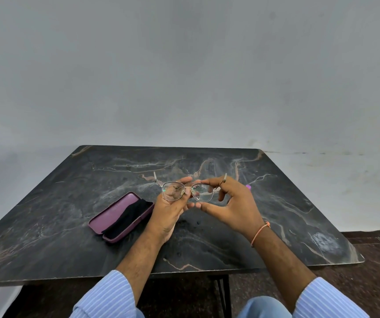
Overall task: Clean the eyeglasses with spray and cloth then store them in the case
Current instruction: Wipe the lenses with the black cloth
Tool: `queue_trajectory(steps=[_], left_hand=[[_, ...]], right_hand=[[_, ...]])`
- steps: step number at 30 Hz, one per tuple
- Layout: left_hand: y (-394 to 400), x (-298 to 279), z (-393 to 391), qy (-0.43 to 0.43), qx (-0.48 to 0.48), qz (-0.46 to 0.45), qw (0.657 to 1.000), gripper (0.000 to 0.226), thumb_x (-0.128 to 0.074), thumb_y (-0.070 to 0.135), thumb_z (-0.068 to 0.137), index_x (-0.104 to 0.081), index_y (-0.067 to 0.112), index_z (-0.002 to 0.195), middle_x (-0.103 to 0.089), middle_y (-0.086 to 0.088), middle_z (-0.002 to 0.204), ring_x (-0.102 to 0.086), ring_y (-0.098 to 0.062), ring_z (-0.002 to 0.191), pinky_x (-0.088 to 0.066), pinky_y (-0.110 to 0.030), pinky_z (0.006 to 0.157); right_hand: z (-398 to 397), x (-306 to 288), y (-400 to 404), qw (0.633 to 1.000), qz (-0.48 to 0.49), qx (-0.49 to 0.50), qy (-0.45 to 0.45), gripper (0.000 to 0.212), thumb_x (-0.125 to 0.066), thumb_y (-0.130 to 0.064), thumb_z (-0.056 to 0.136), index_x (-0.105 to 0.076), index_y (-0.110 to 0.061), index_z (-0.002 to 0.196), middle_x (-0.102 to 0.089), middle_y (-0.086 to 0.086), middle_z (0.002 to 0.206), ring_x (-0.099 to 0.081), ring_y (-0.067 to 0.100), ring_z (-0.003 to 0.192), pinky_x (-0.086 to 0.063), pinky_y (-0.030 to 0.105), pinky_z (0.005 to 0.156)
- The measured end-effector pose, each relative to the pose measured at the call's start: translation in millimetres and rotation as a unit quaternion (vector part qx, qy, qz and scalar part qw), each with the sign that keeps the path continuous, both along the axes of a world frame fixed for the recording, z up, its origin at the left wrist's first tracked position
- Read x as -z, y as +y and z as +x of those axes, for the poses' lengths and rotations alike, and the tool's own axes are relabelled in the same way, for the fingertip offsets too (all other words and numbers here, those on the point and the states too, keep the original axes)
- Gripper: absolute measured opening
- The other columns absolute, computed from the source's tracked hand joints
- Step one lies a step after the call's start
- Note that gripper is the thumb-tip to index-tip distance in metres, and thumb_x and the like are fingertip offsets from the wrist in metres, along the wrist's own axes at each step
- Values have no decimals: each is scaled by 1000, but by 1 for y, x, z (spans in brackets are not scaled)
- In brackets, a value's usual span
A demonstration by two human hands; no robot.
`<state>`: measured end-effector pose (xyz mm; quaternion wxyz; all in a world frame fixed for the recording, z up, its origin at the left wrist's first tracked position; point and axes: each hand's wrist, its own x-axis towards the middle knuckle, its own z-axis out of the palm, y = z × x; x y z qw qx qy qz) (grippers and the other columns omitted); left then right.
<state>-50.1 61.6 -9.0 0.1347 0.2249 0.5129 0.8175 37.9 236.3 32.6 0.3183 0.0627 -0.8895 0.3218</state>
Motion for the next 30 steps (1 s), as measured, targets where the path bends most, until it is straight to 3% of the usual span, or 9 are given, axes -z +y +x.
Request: queue_trajectory(steps=[8,12,16,19,22,24,25,27,30], left_hand=[[-2,0,1,10,9,-30,999,46,-76,30,91,-72,45,134,-78,-8,133,-64,-41,137,-51,-61,114],[-5,3,0,58,13,-65,996,62,-67,4,104,-55,43,152,-71,4,147,-64,-28,140,-52,-53,114],[-19,5,1,85,-52,-91,991,84,-57,-21,97,-48,39,155,-63,12,154,-64,-18,139,-53,-40,114],[-39,7,1,157,-84,-151,972,81,-60,-21,94,-53,38,150,-60,14,154,-60,-11,141,-52,-40,116],[-55,4,5,237,-101,-226,939,73,-65,-12,95,-59,39,146,-61,19,150,-56,-6,142,-50,-39,117],[-62,1,4,289,-135,-263,911,62,-69,-5,97,-64,37,142,-63,22,146,-57,-4,140,-51,-35,116],[-65,0,4,313,-148,-282,895,56,-71,0,98,-66,37,140,-64,24,144,-60,-3,137,-53,-32,114],[-69,-2,3,344,-174,-327,863,47,-73,12,101,-68,40,139,-70,25,135,-70,-6,117,-60,-29,104],[-72,1,2,374,-226,-387,812,39,-71,21,104,-71,38,140,-77,26,94,-65,11,76,-58,-13,76]], right_hand=[[8,5,-1,1000,-9,20,13,52,-86,-58,78,-71,-42,125,-66,-25,102,-60,10,81,-54,24,68],[13,6,0,999,-16,32,26,51,-92,-45,78,-73,-37,125,-65,-30,104,-60,0,84,-53,20,70],[15,16,6,998,-35,43,28,55,-91,-53,76,-73,-38,126,-69,-21,98,-63,13,77,-59,34,74],[16,26,6,998,-48,39,21,55,-91,-53,76,-73,-39,126,-68,-23,96,-63,11,75,-60,43,86],[16,35,3,998,-59,35,16,50,-93,-49,75,-73,-44,121,-66,-24,92,-60,11,70,-58,39,74],[15,39,1,997,-62,31,11,47,-94,-47,75,-68,-61,111,-68,-20,92,-57,12,67,-55,32,67],[14,41,1,998,-62,32,7,48,-95,-47,74,-65,-65,107,-69,-19,92,-57,13,67,-52,28,65],[11,45,1,997,-57,41,-5,51,-95,-46,74,-68,-59,115,-66,-21,87,-58,10,70,-48,21,64],[7,51,4,997,-50,48,-34,56,-95,-42,76,-72,-43,126,-65,-22,87,-61,-4,81,-41,11,71]])
